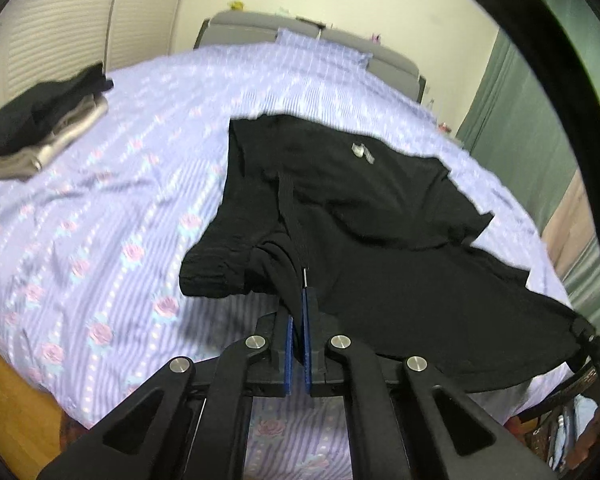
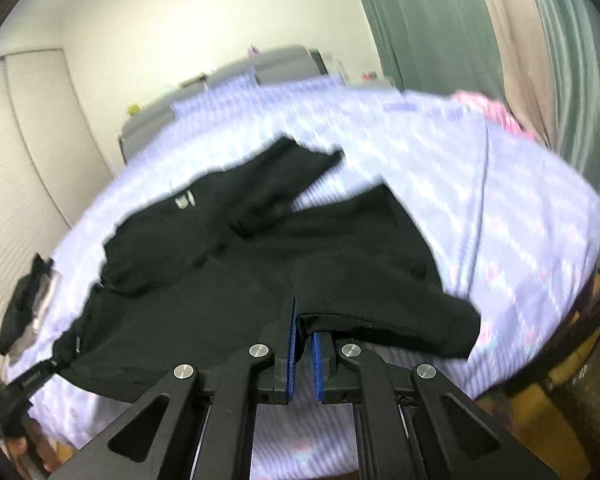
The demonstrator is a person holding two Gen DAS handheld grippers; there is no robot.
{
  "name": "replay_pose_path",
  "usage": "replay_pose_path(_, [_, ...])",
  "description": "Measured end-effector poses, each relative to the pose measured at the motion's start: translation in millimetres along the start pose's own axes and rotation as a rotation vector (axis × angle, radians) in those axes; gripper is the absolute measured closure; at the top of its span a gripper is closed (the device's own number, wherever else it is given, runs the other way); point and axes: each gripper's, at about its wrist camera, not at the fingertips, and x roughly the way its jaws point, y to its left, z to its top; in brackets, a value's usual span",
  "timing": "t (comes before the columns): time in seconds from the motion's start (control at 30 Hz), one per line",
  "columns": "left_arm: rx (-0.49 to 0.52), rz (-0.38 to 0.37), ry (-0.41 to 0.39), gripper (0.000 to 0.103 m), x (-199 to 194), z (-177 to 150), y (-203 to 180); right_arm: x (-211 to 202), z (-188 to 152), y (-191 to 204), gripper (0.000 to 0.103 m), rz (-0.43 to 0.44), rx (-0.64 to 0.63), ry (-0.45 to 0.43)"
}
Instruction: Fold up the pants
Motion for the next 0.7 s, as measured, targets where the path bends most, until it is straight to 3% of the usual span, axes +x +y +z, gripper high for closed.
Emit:
replay_pose_path(0.13, [0.014,0.023,-0.056,0.097,-19,13,2,-13,22,9,0.097,0.032,-0.025,-0.068])
replay_pose_path(0.3, [-0.001,0.026,-0.060,0.097,-14,39,5,-9,48,24,0.097,0.048,-0.081,-0.143])
replay_pose_path(0.57, [0.026,0.034,-0.128,0.097,4,107,-13,41,116,37,0.097,0.064,-0.051,-0.203])
replay_pose_path(0.7, [0.029,0.041,-0.131,0.097,27,143,-22,77,154,47,0.097,0.072,-0.054,-0.184])
